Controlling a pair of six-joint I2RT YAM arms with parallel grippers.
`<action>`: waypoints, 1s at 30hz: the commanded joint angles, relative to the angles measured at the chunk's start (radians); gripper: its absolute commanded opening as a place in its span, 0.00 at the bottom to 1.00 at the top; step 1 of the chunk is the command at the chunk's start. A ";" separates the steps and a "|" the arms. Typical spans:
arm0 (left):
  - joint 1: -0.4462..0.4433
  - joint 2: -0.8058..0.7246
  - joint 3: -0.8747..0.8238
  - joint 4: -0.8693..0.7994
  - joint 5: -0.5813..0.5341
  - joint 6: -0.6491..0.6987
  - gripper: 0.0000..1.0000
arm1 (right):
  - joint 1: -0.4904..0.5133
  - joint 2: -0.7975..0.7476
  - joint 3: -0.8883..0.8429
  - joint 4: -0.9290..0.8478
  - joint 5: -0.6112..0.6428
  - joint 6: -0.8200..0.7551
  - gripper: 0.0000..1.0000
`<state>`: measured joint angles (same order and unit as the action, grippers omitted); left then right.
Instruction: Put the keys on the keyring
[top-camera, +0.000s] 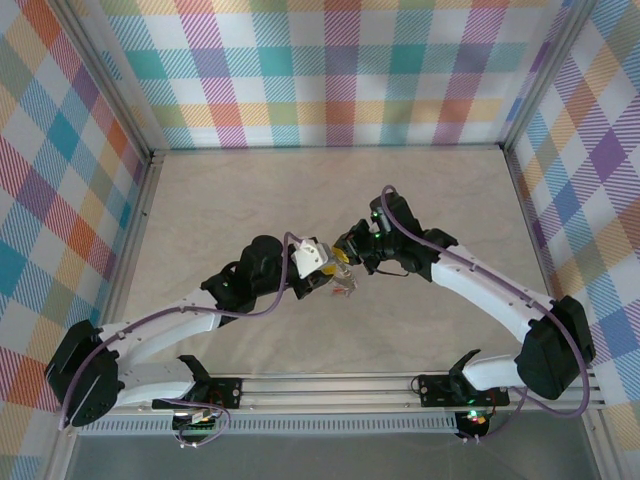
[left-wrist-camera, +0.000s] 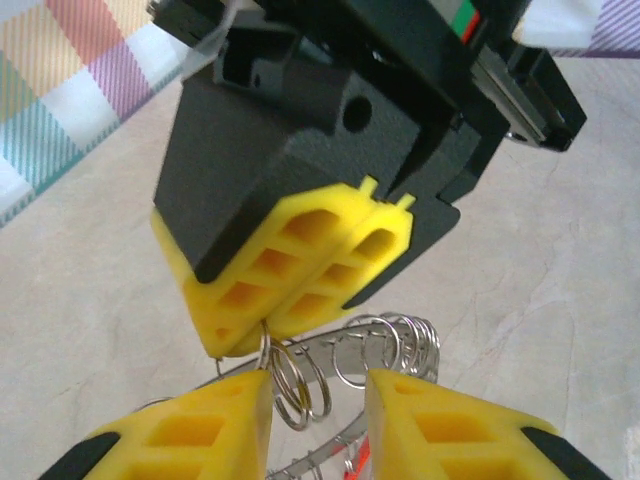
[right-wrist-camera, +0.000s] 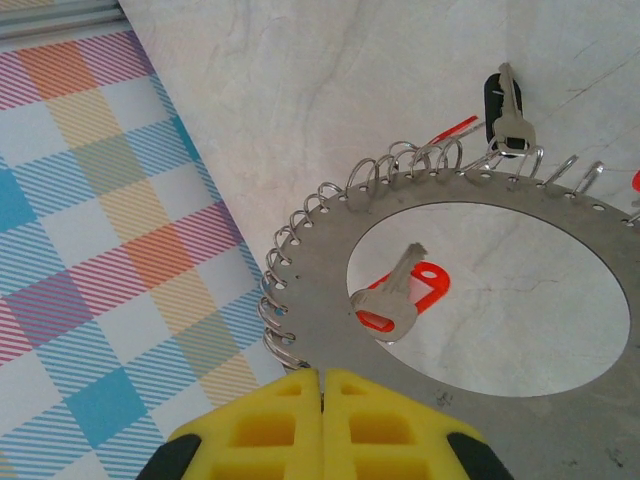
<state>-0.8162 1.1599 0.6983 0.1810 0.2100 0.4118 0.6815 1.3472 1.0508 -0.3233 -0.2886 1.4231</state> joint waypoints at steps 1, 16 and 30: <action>-0.011 -0.019 0.004 -0.002 -0.029 0.016 0.25 | 0.012 0.026 0.065 -0.029 -0.045 -0.018 0.00; -0.011 -0.015 0.035 -0.164 0.115 0.152 0.26 | 0.012 0.035 0.103 -0.059 -0.021 -0.030 0.00; -0.010 -0.135 -0.004 -0.186 0.096 0.145 0.46 | 0.012 0.038 0.088 -0.047 -0.017 -0.029 0.00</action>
<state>-0.8162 1.0981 0.7036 -0.0101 0.3130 0.5480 0.6888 1.3869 1.1099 -0.3901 -0.3023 1.3983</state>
